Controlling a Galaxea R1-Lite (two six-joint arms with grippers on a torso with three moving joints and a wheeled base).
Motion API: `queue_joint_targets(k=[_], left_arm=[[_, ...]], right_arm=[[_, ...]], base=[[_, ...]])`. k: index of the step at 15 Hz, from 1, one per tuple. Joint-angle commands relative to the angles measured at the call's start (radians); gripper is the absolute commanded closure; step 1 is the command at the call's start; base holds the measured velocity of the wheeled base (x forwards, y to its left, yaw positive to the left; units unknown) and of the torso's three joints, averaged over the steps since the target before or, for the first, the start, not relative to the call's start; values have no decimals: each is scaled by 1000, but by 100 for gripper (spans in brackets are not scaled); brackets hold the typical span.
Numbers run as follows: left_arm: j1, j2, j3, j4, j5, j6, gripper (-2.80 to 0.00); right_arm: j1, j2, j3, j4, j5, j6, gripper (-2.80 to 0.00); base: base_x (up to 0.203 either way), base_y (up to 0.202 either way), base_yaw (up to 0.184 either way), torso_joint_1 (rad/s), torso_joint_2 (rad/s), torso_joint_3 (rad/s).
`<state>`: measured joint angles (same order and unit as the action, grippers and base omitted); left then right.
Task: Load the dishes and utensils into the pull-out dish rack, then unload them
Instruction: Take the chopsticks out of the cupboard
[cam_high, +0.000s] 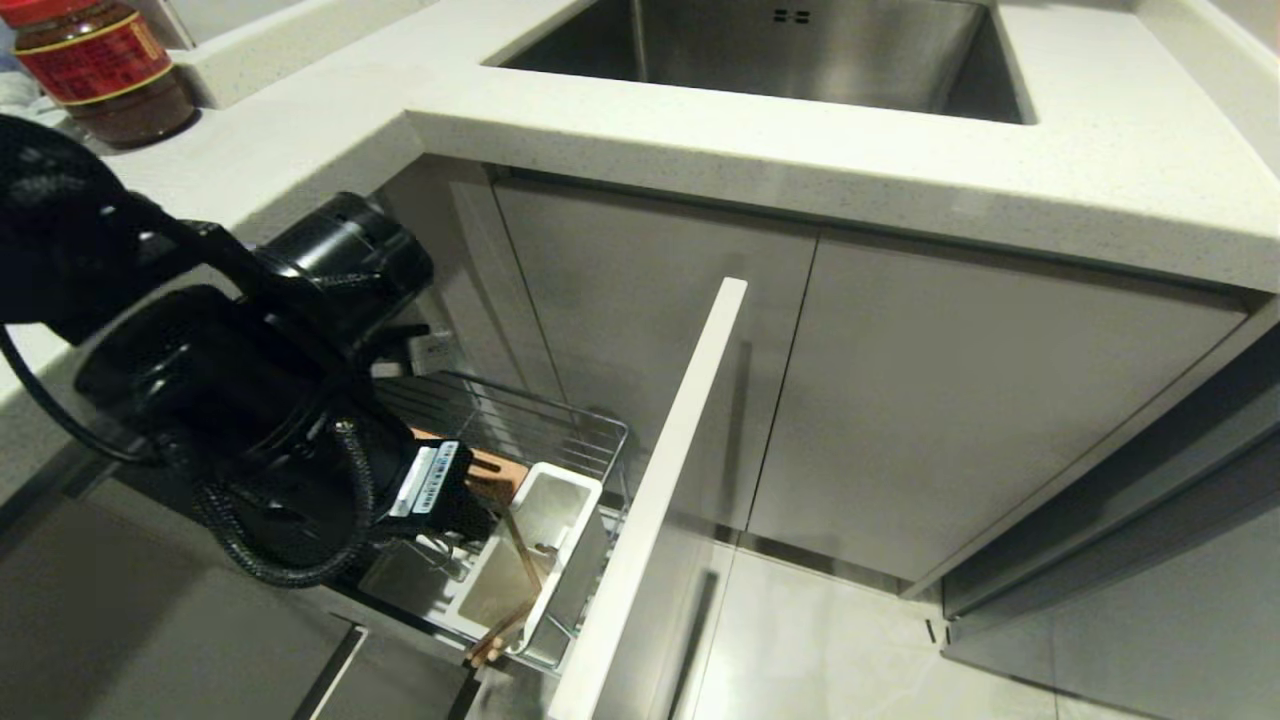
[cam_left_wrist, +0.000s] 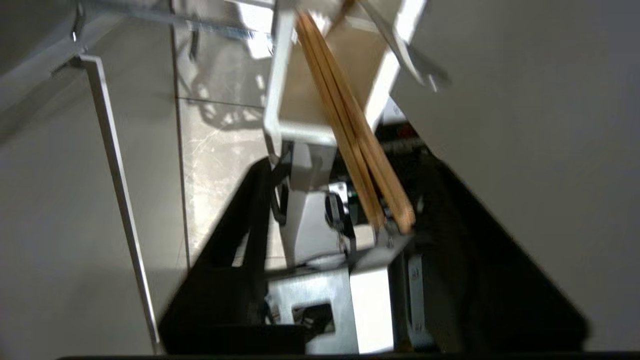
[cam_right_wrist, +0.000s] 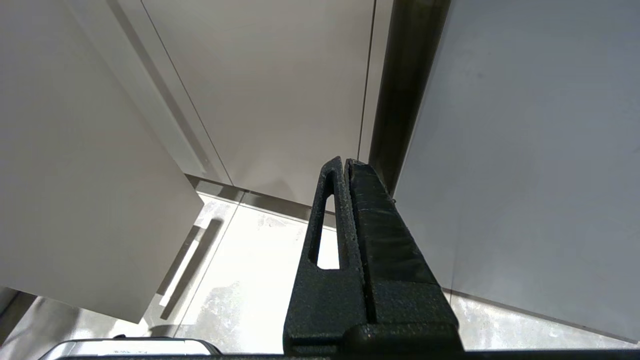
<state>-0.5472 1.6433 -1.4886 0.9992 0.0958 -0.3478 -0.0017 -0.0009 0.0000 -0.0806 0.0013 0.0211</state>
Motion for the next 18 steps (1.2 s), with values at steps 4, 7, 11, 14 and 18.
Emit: queue_joint_targets(k=[4,7,11,14,18], left_arm=[[29,118,31,-119,13,-18,-280],[39,129,44,-162,15,-34,-280],[41,168,35,-128,18,-33,-280],[47,185,14,-129,15,-52,-280],[44,178,7,-162,25,-94,-280]], right_arm=[[0,-1,26,-1,0,0,0],[0,-1,26,0,0,0,0],[0,-1,26,-1,0,0,0],[0,-1,26,-1,0,0,0],[0,-1,26,-1,0,0,0]], base=[[0,0,0,0,0,0],[0,0,0,0,0,0],[0,0,0,0,0,0],[0,0,0,0,0,0],[0,0,0,0,0,0]])
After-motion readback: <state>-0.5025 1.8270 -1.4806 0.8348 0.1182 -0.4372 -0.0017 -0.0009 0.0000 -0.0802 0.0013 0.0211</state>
